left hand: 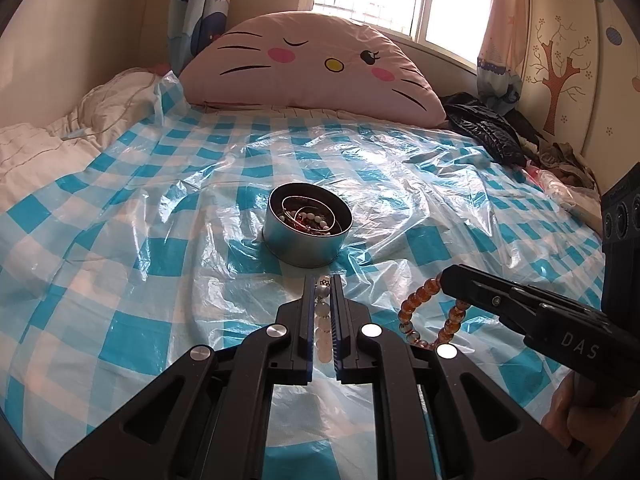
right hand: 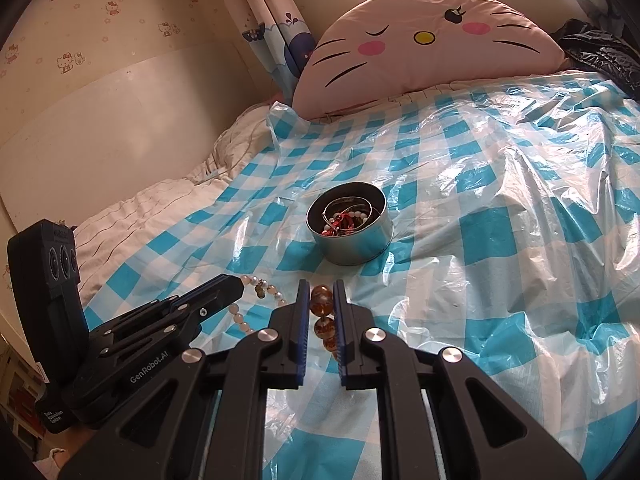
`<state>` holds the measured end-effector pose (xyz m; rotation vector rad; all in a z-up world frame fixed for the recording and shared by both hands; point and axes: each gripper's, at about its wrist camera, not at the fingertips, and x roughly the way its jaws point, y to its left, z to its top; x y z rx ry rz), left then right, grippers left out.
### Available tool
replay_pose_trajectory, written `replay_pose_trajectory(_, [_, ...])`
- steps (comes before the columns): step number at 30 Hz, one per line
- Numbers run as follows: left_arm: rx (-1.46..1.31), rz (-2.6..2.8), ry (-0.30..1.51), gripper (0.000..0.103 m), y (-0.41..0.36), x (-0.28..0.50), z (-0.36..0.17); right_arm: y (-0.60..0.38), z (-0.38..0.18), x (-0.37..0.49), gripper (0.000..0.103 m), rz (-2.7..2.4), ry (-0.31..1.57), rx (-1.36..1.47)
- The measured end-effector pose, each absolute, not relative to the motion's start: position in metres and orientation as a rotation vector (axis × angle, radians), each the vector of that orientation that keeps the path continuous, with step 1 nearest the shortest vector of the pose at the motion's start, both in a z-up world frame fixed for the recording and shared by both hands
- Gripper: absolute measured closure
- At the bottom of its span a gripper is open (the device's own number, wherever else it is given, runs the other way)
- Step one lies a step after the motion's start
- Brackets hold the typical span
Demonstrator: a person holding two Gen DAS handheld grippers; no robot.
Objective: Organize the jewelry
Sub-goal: 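Carry both bead bracelets toward the tin with both tools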
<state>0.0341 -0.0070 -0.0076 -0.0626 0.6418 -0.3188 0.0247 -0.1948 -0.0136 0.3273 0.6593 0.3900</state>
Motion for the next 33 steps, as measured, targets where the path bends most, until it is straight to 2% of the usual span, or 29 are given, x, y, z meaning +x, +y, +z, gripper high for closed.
replay_pose_trajectory(33, [-0.060,-0.319,0.632,0.096,-0.0079,0.0339,-0.0056,-0.1948,-0.0112,0.0236,0.090,0.395,0.650,0.328])
